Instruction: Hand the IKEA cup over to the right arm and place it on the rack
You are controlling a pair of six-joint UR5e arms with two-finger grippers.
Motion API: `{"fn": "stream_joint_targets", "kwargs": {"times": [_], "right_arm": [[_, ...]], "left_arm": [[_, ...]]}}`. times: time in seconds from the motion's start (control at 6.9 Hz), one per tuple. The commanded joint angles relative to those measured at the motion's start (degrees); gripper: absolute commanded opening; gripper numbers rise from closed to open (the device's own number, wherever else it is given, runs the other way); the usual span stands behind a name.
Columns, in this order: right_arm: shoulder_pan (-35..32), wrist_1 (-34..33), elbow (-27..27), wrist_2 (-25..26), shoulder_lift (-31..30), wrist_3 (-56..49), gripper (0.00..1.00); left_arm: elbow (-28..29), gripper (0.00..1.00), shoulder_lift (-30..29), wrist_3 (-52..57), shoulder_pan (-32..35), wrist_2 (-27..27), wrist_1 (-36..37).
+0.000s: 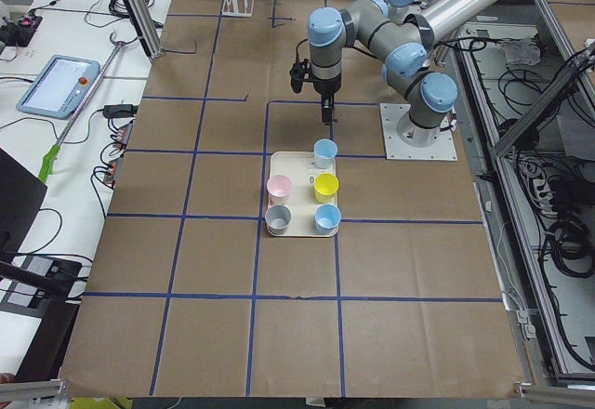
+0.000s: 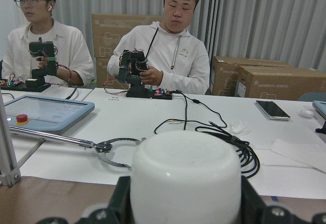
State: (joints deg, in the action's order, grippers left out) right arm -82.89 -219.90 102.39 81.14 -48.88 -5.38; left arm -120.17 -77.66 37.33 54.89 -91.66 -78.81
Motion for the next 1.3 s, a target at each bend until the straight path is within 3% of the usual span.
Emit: {"fn": "stream_joint_targets", "kwargs": {"times": [0.0,0.29,0.43,0.72,1.16], "right_arm": [[0.01,0.09,0.36,0.07,-0.08,-0.07,0.59],[0.01,0.0,1.32,0.24,-0.16,0.11,0.6],[0.01,0.0,1.41,0.24,-0.16,0.11,0.66],[0.01,0.09,1.93,0.24,-0.16,0.72,0.99],[0.09,0.62,1.85,0.24,-0.69,0.98,0.99]], "left_arm": [[-4.71,0.99,-1.52,-5.57,0.04,2.7,6.11],[-4.81,0.99,-6.94,-5.6,0.04,2.54,9.61],[-5.16,0.97,-8.71,-5.6,-0.05,2.28,10.94],[-9.97,0.97,-9.08,-5.34,-0.05,1.93,16.97],[-12.81,0.97,-8.82,-5.25,-0.14,-1.14,19.3]]}}
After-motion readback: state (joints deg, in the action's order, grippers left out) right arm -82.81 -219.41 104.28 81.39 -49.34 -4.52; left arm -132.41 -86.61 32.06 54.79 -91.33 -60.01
